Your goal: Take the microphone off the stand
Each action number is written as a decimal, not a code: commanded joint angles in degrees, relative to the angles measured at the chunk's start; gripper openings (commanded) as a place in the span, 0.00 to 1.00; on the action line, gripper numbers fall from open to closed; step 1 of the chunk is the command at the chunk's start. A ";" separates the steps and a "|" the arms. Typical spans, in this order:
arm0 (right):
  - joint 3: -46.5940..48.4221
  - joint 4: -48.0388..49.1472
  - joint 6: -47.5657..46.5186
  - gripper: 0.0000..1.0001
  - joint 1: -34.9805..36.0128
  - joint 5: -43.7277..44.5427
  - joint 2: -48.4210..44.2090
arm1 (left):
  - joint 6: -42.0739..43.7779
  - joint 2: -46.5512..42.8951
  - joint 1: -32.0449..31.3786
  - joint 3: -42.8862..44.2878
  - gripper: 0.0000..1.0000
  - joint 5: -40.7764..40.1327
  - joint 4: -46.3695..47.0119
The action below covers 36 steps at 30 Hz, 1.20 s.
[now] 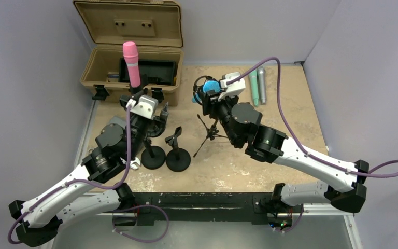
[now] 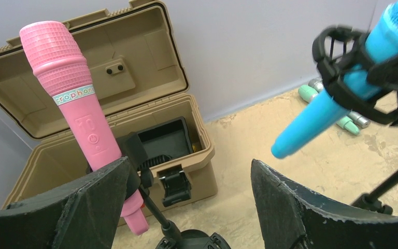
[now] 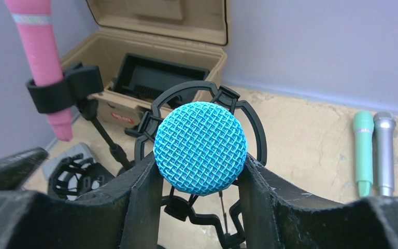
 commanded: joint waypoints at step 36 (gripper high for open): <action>3.54 -5.93 1.49 0.74 -0.06 -9.55 -0.34 | -1.34 1.61 -0.21 1.51 0.84 1.07 0.21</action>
